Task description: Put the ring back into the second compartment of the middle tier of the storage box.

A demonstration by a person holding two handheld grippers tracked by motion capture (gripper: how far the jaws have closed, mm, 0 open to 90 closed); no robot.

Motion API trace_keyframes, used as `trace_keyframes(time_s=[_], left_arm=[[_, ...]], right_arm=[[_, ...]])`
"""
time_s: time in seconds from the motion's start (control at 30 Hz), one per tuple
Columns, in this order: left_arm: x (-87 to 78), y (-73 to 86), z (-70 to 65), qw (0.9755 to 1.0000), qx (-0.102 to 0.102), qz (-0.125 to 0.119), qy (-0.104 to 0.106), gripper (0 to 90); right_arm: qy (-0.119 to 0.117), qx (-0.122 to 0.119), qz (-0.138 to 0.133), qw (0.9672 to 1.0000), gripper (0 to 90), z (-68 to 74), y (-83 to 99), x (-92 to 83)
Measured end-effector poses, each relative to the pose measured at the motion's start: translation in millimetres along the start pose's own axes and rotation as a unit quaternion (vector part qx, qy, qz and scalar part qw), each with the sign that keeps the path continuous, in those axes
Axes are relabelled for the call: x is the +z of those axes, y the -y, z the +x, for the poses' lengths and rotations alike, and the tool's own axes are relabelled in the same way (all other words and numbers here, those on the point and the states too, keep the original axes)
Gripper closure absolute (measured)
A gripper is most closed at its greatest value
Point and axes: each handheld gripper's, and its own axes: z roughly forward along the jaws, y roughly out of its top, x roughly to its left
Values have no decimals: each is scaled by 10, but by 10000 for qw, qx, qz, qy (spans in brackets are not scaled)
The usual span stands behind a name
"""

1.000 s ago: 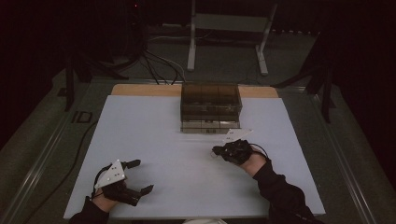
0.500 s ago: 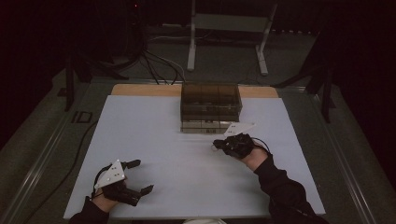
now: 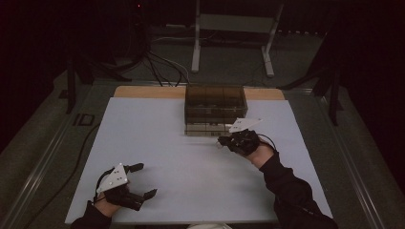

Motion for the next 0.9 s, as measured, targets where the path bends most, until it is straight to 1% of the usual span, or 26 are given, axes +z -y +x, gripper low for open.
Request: trace_keyframes(time_s=[0.07,0.17,0.23,0.37,0.47,0.57,0.67,0.77,0.9], left_arm=[[2,5,-1,10000,1,38,-9,8],[-2,-2,-1,10000,-2,-11,-6,8],[-1,3,1,10000,4,18,-3,8],[-5,-3,-1,10000,-20,-24,-3,8],[0,6,0,10000,-4,30,-16,9],[-5,-3,0,10000,-8,-18,-4,9],[-2,5,3,10000,-7,19,-14,8],[-5,-2,1,10000,-9,-14,-4,9],[-4,4,3,10000,-13,12,-9,9]], right_arm=[[28,-43,3,10000,866,-9,-38,1],[57,-63,18,10000,866,-24,-77,0],[71,-77,4,9999,866,-36,-102,1],[121,-57,2,9999,866,-69,-139,4],[140,-40,-7,9999,866,-92,-166,6],[167,-8,-20,9999,866,-114,-189,9],[200,11,-35,9998,866,-140,-216,9],[229,38,-47,9997,866,-167,-243,14],[288,60,-41,9996,866,-200,-276,32]])
